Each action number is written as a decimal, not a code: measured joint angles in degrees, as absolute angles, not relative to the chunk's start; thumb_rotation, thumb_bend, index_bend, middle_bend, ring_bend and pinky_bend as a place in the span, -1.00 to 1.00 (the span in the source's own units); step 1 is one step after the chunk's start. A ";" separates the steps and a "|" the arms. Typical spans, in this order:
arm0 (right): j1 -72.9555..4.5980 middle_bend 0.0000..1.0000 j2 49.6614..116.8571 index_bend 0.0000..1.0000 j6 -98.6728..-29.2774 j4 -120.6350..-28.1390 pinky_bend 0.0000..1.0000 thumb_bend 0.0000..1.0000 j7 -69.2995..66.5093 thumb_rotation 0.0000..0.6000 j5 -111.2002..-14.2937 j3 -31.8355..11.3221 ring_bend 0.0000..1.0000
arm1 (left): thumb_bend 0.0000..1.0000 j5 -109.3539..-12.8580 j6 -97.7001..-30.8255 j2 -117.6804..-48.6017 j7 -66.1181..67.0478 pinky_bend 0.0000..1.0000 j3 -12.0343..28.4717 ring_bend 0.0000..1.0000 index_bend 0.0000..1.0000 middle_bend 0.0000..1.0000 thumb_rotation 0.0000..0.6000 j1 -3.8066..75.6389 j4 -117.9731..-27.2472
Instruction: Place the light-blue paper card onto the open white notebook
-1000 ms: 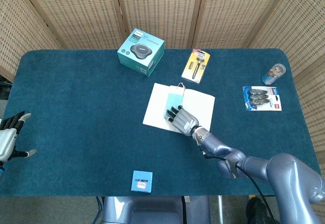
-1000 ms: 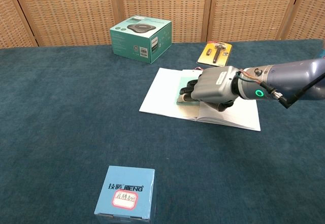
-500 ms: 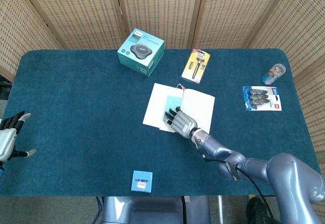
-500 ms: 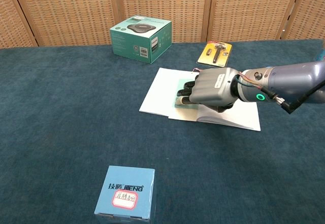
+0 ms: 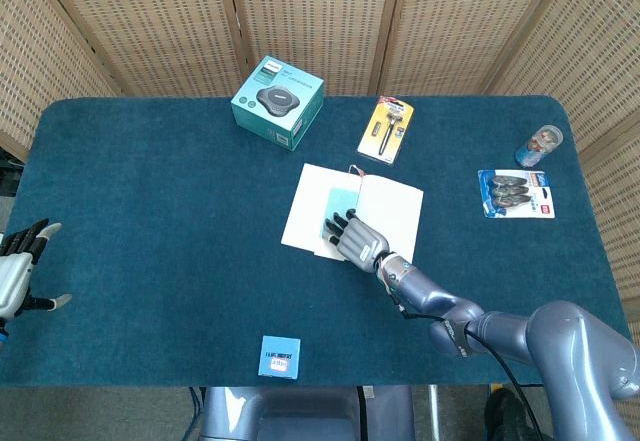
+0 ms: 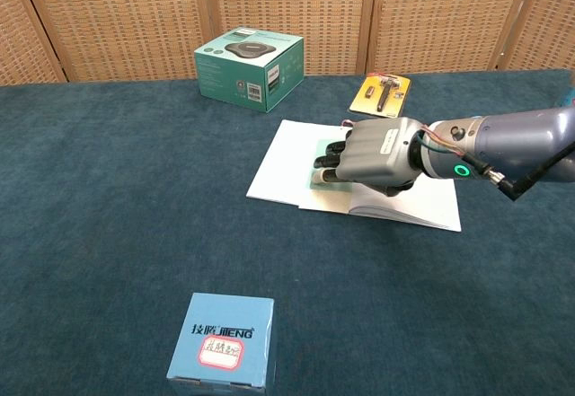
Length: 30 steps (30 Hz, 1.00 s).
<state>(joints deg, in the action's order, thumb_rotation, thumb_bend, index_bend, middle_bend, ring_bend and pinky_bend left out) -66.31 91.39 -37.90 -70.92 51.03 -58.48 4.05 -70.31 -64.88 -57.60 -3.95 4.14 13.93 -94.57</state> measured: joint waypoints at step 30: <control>-66.00 -1.00 92.18 -0.90 -39.16 -70.12 -0.64 1.00 51.70 1.00 -58.03 3.35 -1.00 | -1.00 -70.35 -65.01 -57.65 -3.81 -1.00 4.09 -1.00 -1.00 -1.00 1.00 13.89 -94.65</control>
<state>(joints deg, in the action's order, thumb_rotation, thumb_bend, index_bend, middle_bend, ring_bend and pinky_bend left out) -66.00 92.18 -39.16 -70.12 51.70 -58.03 3.35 -70.35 -65.01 -57.65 -3.81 4.09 13.89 -94.65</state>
